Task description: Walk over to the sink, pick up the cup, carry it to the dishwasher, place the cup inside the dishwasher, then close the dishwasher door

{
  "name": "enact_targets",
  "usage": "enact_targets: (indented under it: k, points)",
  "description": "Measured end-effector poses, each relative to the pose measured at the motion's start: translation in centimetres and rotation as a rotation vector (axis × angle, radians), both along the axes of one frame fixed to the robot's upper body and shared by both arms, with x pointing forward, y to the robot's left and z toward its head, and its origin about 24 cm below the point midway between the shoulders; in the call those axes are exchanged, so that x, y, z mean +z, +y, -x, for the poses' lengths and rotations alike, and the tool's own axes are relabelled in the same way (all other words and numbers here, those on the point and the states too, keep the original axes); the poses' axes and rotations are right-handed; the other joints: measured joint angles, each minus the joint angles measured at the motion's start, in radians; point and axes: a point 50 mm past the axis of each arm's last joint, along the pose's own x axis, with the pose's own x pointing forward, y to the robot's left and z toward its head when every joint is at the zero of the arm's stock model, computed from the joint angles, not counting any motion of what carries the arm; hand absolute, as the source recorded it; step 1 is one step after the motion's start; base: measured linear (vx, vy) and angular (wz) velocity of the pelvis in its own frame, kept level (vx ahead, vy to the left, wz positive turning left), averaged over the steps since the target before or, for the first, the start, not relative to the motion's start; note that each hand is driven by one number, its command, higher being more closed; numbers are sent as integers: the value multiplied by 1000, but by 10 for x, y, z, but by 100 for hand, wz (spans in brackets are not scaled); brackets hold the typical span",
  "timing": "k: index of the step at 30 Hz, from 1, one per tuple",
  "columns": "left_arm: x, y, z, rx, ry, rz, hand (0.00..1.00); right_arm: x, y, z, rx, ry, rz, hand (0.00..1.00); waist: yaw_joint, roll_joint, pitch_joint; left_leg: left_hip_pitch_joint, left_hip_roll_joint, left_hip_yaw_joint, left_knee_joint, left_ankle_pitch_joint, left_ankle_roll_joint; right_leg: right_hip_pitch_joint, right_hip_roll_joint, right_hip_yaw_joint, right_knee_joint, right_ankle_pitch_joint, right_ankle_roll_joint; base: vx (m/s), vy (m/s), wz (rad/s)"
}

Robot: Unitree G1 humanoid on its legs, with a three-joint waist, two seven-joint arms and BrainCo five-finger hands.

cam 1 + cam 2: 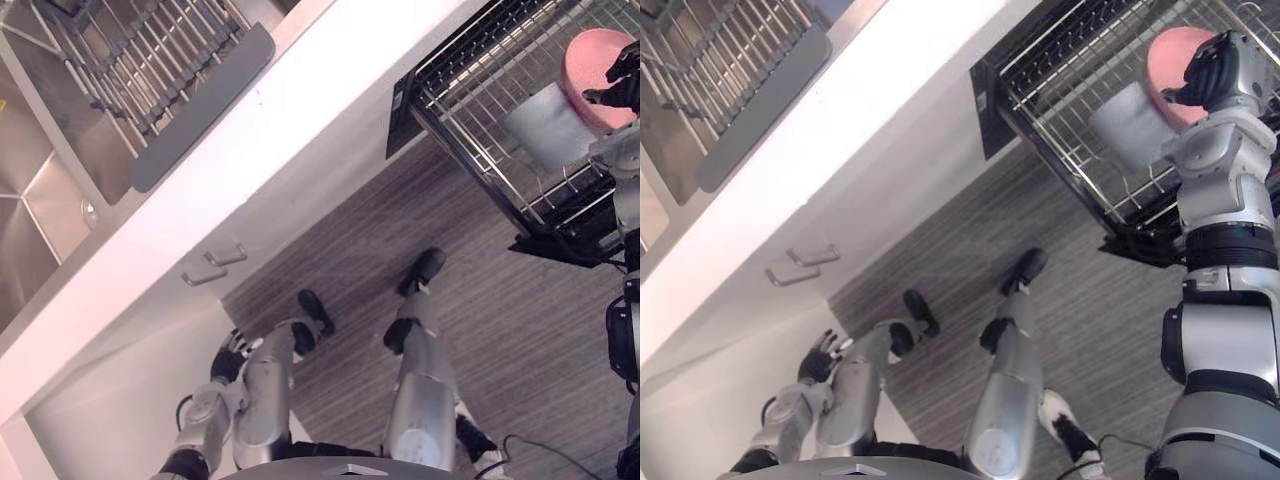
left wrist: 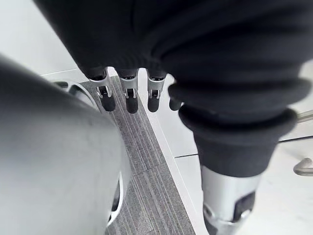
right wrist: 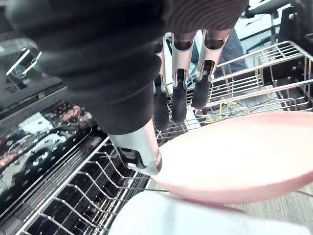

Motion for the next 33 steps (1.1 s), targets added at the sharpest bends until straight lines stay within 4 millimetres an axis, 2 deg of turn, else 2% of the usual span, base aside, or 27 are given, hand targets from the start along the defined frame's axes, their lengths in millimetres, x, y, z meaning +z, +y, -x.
enact_targets:
  k: [3,6,7,10,12,14,16,19,20,21,22,23,24,27,28,30,31,33]
  points:
    - [1,-1,4,4,-9,9,0,2,-3,3,53,-51,-101,0,-4,2,-1,13,-3,3,-1,3,-1,5,0,10,1,-1,-2,-89,111,-8]
    - [1,-2,7,6,-16,19,0,-4,-10,11,126,-110,-233,0,-11,4,-2,59,-7,3,-4,1,-4,46,0,12,4,-10,-8,-62,109,-8]
    - [1,-3,9,4,-21,27,0,-11,-13,16,195,-129,-335,0,-20,3,-2,85,-8,2,-13,-3,-5,68,-1,10,8,-29,-4,-69,102,-5]
    - [0,-4,13,5,-17,37,0,-23,-11,21,282,-175,-466,0,-44,2,-1,136,-20,4,-41,-8,-13,108,-5,-2,10,-55,-5,-45,79,-7]
    - [-3,1,20,46,-3,41,0,-38,-6,29,359,-241,-554,0,-62,-5,3,199,-25,5,-83,-4,-16,156,-1,-25,9,-89,0,2,63,-19]
    - [-4,8,24,73,4,31,0,-49,-5,37,367,-281,-576,0,-76,-12,8,250,-26,7,-116,2,-23,194,1,-51,10,-102,1,55,35,-18]
    - [-5,11,28,82,12,18,0,-57,-8,43,293,-294,-539,0,-89,-22,7,285,-22,8,-131,2,-34,220,3,-68,19,-101,0,86,26,-12]
    - [-8,15,34,99,26,16,0,-73,-33,59,168,-377,-640,0,-92,-43,-4,329,-3,20,-142,4,-50,249,24,-70,31,-105,10,110,16,-16]
    - [-10,16,39,102,41,16,0,-85,-46,65,122,-408,-733,0,-94,-54,-10,351,4,25,-145,4,-56,266,34,-68,33,-106,9,165,49,-19]
    - [-16,17,49,113,76,16,0,-109,-64,71,39,-417,-865,0,-98,-69,-35,384,8,28,-160,4,-62,287,43,-65,36,-112,14,151,54,-18]
    - [-18,17,54,124,91,18,0,-119,-69,75,9,-418,-915,0,-102,-74,-47,397,8,29,-168,5,-63,298,46,-65,37,-116,16,168,82,-14]
    - [-21,20,62,159,110,19,0,-139,-78,82,-55,-414,-992,0,-104,-82,-71,422,6,32,-184,6,-65,311,47,-64,46,-127,22,110,86,-12]
    - [-24,22,67,171,125,15,0,-155,-84,90,-104,-417,-1062,100,-106,-86,-83,454,3,38,-201,6,-65,329,46,-63,56,-136,23,90,89,-15]
    - [-28,27,77,206,157,6,0,-188,-87,99,-173,-381,-1181,100,-108,-94,-114,488,-11,54,-233,7,-66,337,39,-53,70,-147,34,16,88,-14]
    - [-29,30,80,204,167,-7,0,-213,-86,106,-225,-349,-1258,100,-107,-96,-123,503,-19,59,-253,9,-69,337,33,-47,73,-150,38,-23,69,-8]
    - [-31,30,83,203,177,-11,0,-229,-84,110,-258,-345,-1324,100,-106,-96,-123,510,-25,60,-263,14,-70,338,28,-46,79,-151,40,-40,48,-1]
    - [-32,31,85,203,189,-13,0,-252,-79,116,-299,-311,-1405,100,-106,-96,-123,519,-34,61,-280,24,-69,336,19,-46,90,-156,43,-52,29,4]
    - [-33,31,87,205,196,-15,0,-267,-74,119,-317,-282,-1453,100,-106,-96,-123,521,-37,62,-286,28,-67,337,14,-49,97,-160,45,-56,11,8]
